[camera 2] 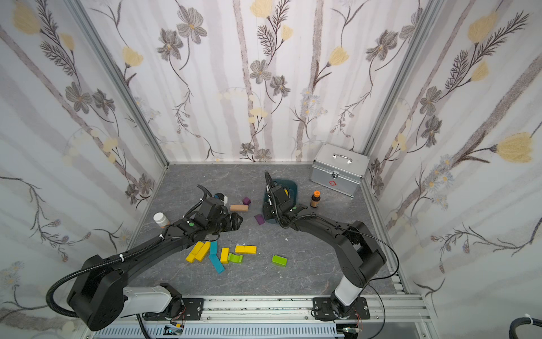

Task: Pick out the yellow building blocks
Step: Place the building block in the storage box.

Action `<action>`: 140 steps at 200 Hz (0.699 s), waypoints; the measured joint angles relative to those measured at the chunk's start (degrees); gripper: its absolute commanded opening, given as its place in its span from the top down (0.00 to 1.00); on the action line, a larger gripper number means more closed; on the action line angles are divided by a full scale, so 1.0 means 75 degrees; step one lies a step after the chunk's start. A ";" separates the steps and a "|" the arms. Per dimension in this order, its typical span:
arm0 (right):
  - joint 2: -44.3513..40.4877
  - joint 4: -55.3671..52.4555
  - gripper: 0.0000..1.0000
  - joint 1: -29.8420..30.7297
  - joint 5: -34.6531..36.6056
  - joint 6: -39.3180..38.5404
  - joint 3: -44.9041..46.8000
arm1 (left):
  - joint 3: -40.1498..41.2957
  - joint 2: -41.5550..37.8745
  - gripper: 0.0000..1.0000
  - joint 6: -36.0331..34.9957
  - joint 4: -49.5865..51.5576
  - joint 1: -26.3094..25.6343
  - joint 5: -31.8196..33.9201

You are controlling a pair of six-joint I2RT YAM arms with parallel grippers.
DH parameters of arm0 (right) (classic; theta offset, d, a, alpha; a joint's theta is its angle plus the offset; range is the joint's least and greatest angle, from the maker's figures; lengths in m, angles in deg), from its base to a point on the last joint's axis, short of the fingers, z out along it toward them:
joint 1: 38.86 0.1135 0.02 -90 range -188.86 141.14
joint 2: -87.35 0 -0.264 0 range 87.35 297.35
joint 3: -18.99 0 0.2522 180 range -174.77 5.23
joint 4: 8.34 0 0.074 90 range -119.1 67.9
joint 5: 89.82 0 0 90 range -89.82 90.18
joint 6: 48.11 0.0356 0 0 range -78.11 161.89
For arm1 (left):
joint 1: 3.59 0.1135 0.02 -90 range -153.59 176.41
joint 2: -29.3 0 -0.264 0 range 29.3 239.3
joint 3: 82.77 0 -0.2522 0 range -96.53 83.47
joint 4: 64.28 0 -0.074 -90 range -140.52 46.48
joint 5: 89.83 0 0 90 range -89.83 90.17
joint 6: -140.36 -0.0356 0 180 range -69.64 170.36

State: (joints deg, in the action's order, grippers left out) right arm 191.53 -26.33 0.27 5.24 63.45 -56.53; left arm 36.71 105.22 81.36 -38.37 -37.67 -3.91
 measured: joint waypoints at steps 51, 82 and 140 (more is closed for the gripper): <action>-0.0038 -0.0017 0.83 -0.0405 0.0143 0.0003 0.0111 | -0.0819 0.0895 0.24 -0.0332 -0.0169 -0.0114 -0.0411; -0.0035 -0.0023 0.81 -0.0609 0.0198 0.0020 0.0201 | -0.1387 0.1492 0.24 -0.0434 -0.0187 -0.0154 -0.0880; 0.0224 -0.0076 0.78 -0.0871 0.0344 0.0038 0.0256 | -0.2538 0.2836 0.24 -0.0557 -0.0099 -0.0350 -0.2022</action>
State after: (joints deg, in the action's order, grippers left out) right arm 193.22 -26.90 -6.26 7.82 63.74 -54.61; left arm 17.67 126.49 77.18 -39.12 -40.30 -19.08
